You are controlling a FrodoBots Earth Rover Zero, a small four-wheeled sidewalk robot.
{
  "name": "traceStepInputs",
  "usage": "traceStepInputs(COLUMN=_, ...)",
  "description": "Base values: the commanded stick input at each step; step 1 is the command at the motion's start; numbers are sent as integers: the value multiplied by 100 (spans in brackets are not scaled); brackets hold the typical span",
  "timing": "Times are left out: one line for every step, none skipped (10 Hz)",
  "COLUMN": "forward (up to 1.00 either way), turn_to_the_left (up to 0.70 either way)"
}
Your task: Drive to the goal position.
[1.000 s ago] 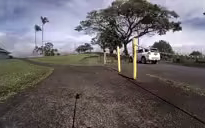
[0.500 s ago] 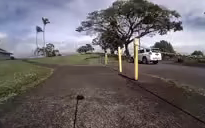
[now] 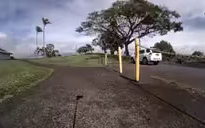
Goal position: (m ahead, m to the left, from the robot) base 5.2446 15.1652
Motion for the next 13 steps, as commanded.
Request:
traceStepInputs(forward=30, turn_to_the_left=0)
traceStepInputs(forward=30, turn_to_the_left=0)
traceStepInputs(forward=30, turn_to_the_left=0)
traceStepInputs(forward=30, turn_to_the_left=0)
traceStepInputs(forward=30, turn_to_the_left=0)
traceStepInputs(forward=30, turn_to_the_left=0)
traceStepInputs(forward=30, turn_to_the_left=0)
traceStepInputs(forward=30, turn_to_the_left=0)
traceStepInputs(forward=30, turn_to_the_left=0)
traceStepInputs(forward=30, turn_to_the_left=0)
traceStepInputs(forward=30, turn_to_the_left=0)
traceStepInputs(forward=30, turn_to_the_left=0)
traceStepInputs(forward=30, turn_to_the_left=0)
